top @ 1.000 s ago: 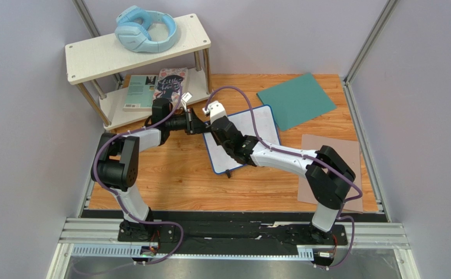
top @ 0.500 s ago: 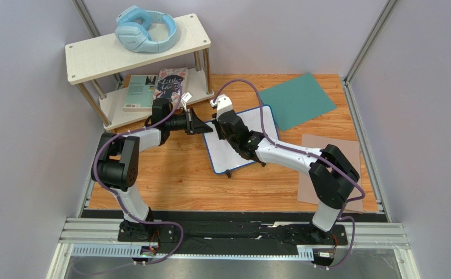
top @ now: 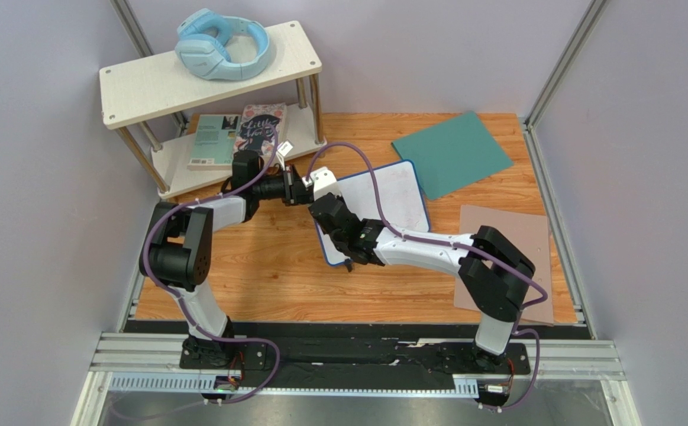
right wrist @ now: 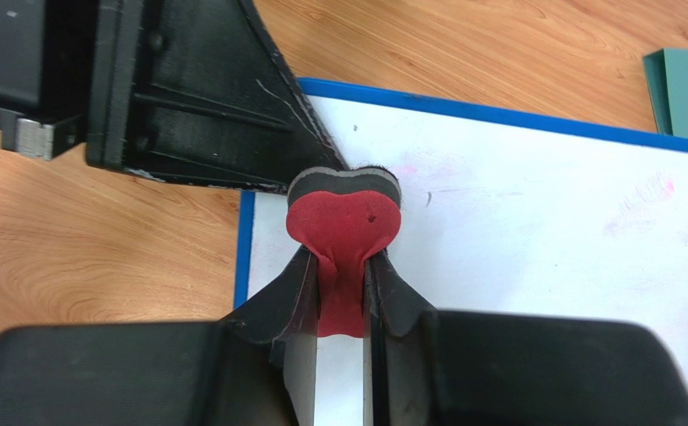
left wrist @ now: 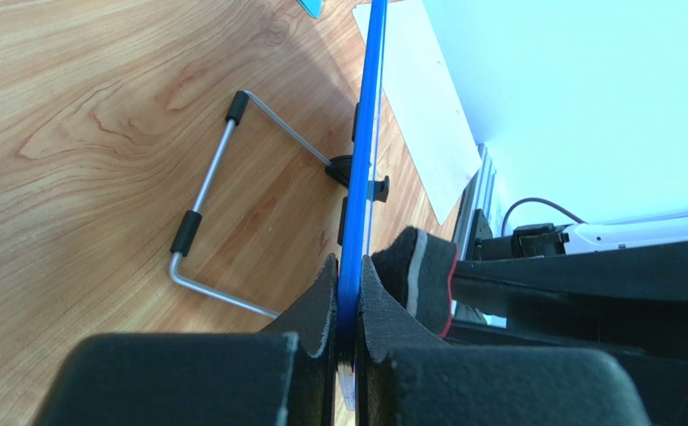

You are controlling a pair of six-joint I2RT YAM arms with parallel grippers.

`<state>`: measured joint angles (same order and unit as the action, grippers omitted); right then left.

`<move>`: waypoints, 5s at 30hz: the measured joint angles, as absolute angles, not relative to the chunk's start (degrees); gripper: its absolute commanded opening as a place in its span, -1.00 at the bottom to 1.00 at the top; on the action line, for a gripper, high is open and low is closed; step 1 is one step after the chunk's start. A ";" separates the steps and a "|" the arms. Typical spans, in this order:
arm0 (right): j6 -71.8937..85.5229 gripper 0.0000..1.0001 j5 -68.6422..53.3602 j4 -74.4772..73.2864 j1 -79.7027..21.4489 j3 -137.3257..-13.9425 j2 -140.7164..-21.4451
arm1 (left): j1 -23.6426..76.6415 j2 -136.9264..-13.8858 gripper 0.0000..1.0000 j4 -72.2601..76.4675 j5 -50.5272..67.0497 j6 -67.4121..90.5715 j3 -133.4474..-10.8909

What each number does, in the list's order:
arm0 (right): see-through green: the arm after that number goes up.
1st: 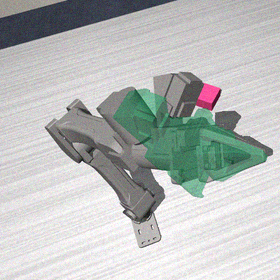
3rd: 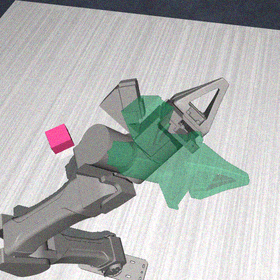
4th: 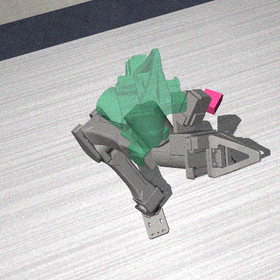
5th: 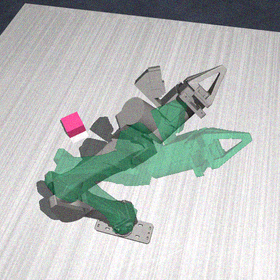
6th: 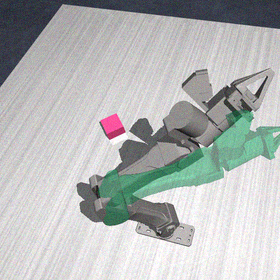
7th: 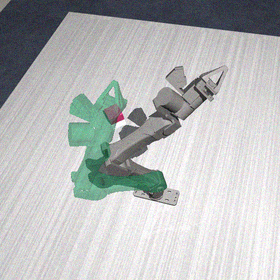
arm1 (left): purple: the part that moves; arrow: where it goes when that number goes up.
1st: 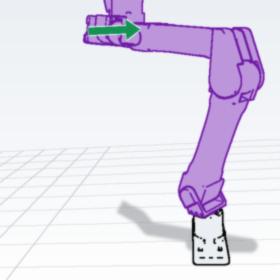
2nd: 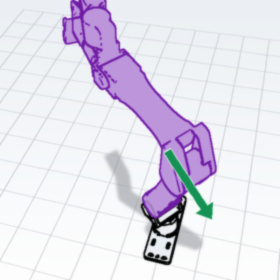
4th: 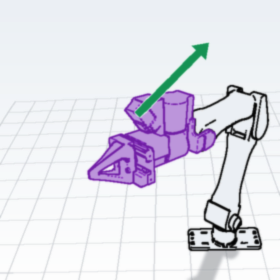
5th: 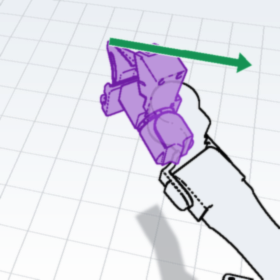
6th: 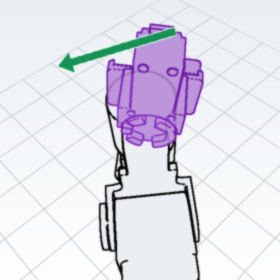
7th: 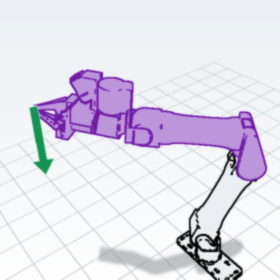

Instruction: Erase the whiteboard

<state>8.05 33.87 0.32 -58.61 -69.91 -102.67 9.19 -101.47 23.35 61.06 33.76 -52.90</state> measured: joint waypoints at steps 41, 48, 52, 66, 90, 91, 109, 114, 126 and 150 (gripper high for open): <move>9.21 -1.00 37.60 1.58 -57.65 -68.20 -102.94 | 9.17 -101.93 -1.00 23.44 61.04 34.17 -52.88; 10.52 -1.00 38.74 -0.36 -57.95 -64.84 -100.14 | 9.17 -101.93 -1.00 23.59 61.19 34.15 -52.88; 11.35 -1.00 40.42 -5.54 -56.95 -61.47 -94.61 | 9.17 -101.91 -1.00 23.55 61.23 34.15 -52.88; 23.44 -1.00 41.47 -20.05 -51.77 -47.79 -74.59 | 9.17 -101.78 -1.00 23.31 61.19 34.09 -52.88; 34.57 -0.24 24.69 -26.72 -49.04 -41.04 -74.65 | 9.28 -94.94 -0.72 12.38 57.89 27.57 -51.27; 34.81 -0.14 23.99 -26.76 -49.04 -40.75 -74.65 | 9.28 -94.76 -0.69 11.70 57.56 27.14 -51.20; 36.21 0.68 19.20 -27.64 -49.04 -36.73 -70.83 | 9.43 -89.47 0.04 3.99 45.30 21.04 -48.97; 35.35 0.61 21.08 -27.73 -48.34 -36.93 -70.96 | 9.32 -86.06 0.11 0.99 41.32 19.92 -48.80; 27.38 0.20 20.71 -20.38 -43.05 -43.33 -84.29 | 9.23 -80.47 0.12 -9.85 35.03 17.39 -51.37; 22.46 0.42 9.43 -16.03 -48.77 -40.60 -82.30 | 9.21 -68.20 0.46 -24.10 31.16 15.73 -54.54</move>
